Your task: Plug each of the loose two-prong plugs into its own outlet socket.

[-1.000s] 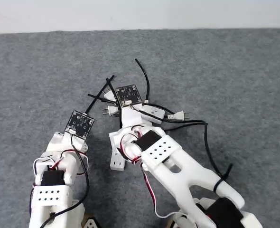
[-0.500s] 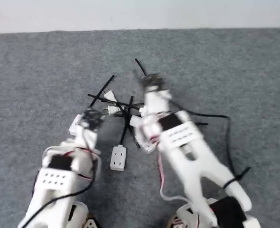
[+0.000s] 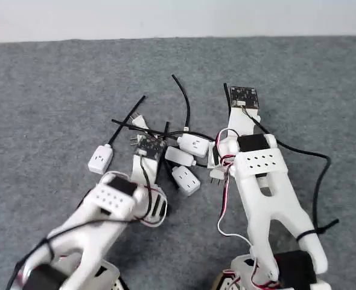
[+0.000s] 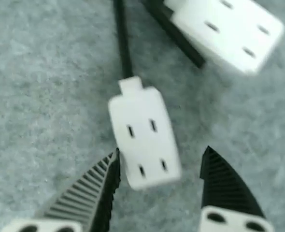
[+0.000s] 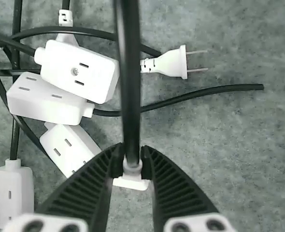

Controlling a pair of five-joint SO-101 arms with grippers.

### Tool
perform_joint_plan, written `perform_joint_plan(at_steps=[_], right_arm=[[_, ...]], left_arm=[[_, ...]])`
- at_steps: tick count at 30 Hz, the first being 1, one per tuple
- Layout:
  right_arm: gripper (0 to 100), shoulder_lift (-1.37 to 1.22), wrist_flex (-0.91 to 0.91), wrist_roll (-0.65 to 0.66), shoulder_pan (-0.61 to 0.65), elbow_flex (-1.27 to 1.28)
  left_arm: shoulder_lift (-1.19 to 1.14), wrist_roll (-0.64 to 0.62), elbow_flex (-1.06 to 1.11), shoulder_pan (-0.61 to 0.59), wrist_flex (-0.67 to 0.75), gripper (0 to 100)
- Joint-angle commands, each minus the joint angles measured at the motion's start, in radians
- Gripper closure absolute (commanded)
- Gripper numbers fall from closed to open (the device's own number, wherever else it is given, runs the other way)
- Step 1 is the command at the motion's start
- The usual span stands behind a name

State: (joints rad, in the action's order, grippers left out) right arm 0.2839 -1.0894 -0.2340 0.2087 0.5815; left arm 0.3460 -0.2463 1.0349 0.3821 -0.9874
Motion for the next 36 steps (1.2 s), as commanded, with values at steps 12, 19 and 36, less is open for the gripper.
perform_joint_plan(at_steps=[12,19,36], right_arm=[[99.1,0.015,-0.004,0.032,0.008,-0.037],[99.1,0.015,-0.002,0.037,0.008,-0.040],[99.1,0.007,-0.002,0.094,0.042,-0.040]], left_arm=[[-0.163,-0.046,-0.142,0.037,-0.006,97],[-0.152,-0.106,-0.142,-0.038,0.023,99],[-0.163,-0.361,-0.127,-0.166,0.167,99]])
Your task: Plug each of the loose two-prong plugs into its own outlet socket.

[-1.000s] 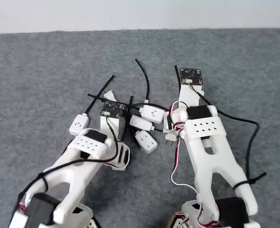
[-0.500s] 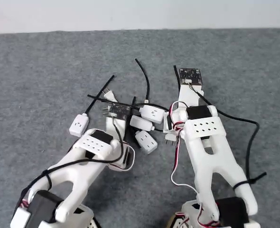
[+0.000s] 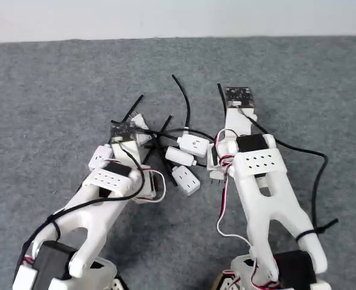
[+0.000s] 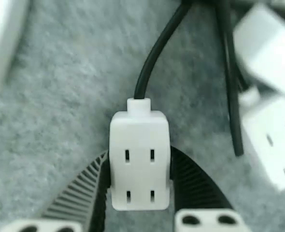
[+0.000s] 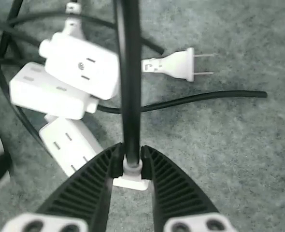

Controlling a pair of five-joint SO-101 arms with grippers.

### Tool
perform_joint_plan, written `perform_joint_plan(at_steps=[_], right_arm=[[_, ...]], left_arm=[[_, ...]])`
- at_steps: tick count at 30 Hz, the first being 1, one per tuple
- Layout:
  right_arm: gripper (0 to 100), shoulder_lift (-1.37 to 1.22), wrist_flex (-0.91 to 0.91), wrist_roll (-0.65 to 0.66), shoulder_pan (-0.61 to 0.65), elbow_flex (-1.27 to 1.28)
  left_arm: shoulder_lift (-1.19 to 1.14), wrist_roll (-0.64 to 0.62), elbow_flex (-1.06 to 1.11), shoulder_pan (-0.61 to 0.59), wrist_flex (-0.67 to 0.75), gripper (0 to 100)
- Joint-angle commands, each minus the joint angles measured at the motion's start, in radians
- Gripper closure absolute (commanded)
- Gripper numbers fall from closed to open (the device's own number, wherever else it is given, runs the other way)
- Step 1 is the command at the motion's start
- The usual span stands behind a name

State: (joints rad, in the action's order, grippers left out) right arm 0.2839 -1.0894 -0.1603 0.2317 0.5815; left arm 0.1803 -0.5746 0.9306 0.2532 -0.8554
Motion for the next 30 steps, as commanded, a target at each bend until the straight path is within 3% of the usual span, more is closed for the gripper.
perform_joint_plan(at_steps=[1,5,11,13,22,30], right_arm=[[99.1,0.007,-0.002,0.021,0.022,-0.040],[99.1,0.007,-0.007,0.026,0.024,-0.040],[99.1,0.008,-0.013,0.060,0.024,-0.040],[99.1,0.007,-0.015,0.060,0.024,-0.040],[99.1,0.005,-0.104,0.155,0.114,0.015],[99.1,-0.016,-0.085,0.264,0.068,0.144]], left_arm=[[0.002,-0.040,-0.022,-0.038,0.034,98],[0.002,-0.043,-0.005,-0.035,0.032,96],[0.005,-0.044,0.012,0.046,-0.032,66],[0.011,-0.046,0.022,0.055,-0.032,60],[0.017,-0.005,0.010,0.003,-0.080,59],[0.235,0.084,0.074,0.003,-0.137,59]])
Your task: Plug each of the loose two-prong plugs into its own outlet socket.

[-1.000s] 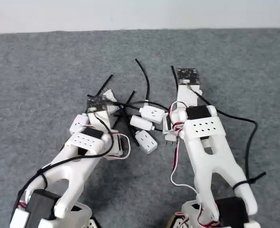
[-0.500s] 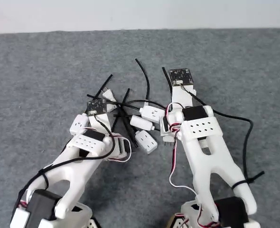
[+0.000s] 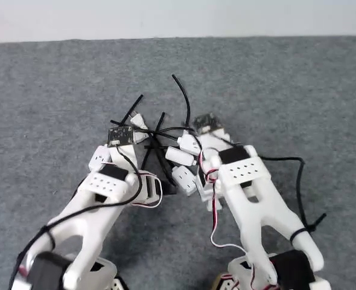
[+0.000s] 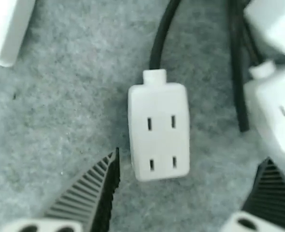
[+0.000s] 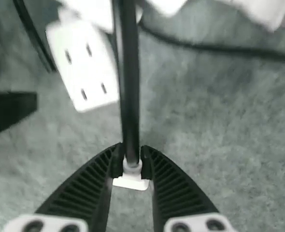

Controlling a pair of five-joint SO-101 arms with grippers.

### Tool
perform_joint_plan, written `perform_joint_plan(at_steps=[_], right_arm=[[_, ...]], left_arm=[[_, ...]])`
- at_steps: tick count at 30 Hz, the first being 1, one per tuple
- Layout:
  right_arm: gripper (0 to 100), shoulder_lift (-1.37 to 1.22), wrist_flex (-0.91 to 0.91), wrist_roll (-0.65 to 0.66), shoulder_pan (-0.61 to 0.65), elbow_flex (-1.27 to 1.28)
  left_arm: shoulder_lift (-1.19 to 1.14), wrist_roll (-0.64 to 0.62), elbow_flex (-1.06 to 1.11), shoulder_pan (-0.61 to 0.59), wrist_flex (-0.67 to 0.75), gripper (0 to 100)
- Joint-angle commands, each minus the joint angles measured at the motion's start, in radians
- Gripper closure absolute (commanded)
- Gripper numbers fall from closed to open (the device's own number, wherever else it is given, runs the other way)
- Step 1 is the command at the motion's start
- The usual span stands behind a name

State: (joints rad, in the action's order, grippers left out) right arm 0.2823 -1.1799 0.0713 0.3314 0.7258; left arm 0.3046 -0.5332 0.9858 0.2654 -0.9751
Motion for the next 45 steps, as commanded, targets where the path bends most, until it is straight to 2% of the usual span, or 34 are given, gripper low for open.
perform_joint_plan(at_steps=[1,5,9,14,18,20,22,25,28,30,36,45], right_arm=[[99.1,-0.033,0.007,0.038,-0.042,0.002],[99.1,-0.108,0.008,0.048,-0.047,-0.028],[99.1,-0.090,0.012,0.025,-0.012,-0.066],[99.1,0.068,0.071,-0.078,0.124,-0.077],[99.1,0.143,0.229,-0.195,0.202,-0.064],[99.1,0.133,0.318,-0.269,0.217,-0.061],[99.1,0.105,0.398,-0.319,0.251,-0.061],[99.1,0.059,0.495,-0.333,0.321,-0.064],[99.1,0.036,0.552,-0.333,0.372,-0.068],[99.1,0.024,0.547,-0.333,0.384,-0.084],[99.1,0.021,0.545,-0.336,0.389,-0.094],[99.1,0.019,0.587,-0.362,0.423,-0.091]], left_arm=[[0.149,0.055,0.039,-0.009,-0.017,59],[0.262,0.058,0.087,-0.028,-0.017,59],[0.307,0.077,0.087,-0.133,-0.015,59],[0.258,0.183,0.082,-0.245,-0.011,59],[0.183,0.204,0.041,-0.339,-0.015,60],[0.147,0.265,0.027,-0.396,-0.012,60],[0.115,0.327,0.024,-0.446,-0.008,63],[0.080,0.388,0.031,-0.506,0.046,80],[0.089,0.496,0.033,-0.493,0.091,100],[0.098,0.559,0.041,-0.477,0.078,96],[0.192,0.594,0.094,-0.451,0.112,99],[0.255,0.592,0.145,-0.456,0.157,99]])
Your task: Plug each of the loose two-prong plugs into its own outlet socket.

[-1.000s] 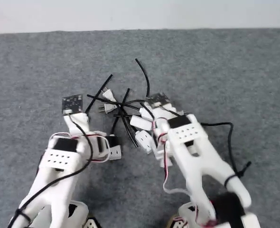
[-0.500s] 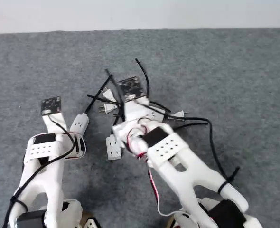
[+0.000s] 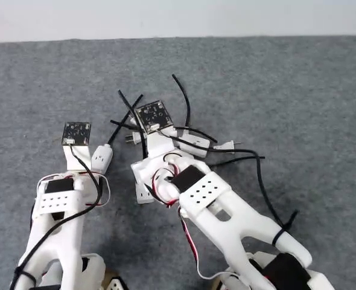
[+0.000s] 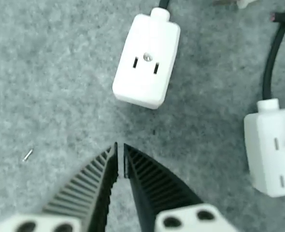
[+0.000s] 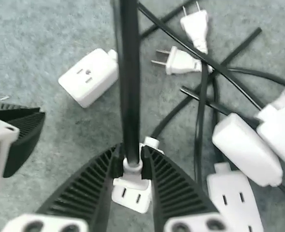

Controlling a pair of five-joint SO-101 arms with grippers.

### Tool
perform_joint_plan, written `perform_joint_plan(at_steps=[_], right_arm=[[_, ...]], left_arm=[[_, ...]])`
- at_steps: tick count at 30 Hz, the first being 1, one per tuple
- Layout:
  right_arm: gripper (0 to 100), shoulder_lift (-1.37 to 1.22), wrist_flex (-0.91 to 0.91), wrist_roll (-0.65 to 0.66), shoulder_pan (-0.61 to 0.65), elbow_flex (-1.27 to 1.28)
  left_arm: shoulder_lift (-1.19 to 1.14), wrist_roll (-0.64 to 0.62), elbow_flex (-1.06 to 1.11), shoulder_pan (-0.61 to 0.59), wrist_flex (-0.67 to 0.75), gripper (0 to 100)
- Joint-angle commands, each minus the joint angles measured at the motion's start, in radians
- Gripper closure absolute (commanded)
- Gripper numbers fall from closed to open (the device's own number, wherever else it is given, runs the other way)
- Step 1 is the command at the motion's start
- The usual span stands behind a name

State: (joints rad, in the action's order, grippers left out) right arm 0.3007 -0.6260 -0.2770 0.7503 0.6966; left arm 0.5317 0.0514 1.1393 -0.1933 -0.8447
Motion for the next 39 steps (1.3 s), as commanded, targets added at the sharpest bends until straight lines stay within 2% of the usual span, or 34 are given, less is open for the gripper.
perform_joint_plan(at_steps=[1,11,25,27,33,39], right_arm=[[99.1,-0.001,0.031,-0.014,0.004,-0.061],[99.1,-0.145,0.105,-0.029,0.001,-0.071],[99.1,-0.147,0.096,-0.014,-0.038,-0.118],[99.1,-0.145,0.021,-0.011,-0.038,-0.135],[99.1,-0.166,-0.427,0.087,-0.050,-0.227],[99.0,-0.200,-0.506,0.232,-0.183,-0.180]], left_arm=[[0.028,0.008,-0.008,0.003,0.026,99],[0.028,0.008,-0.008,0.002,0.023,99],[0.026,0.014,-0.008,0.002,0.014,99],[0.026,0.026,-0.010,0.003,-0.003,99],[0.026,0.043,-0.008,0.003,-0.002,99],[0.026,0.044,-0.008,0.005,-0.002,99]])
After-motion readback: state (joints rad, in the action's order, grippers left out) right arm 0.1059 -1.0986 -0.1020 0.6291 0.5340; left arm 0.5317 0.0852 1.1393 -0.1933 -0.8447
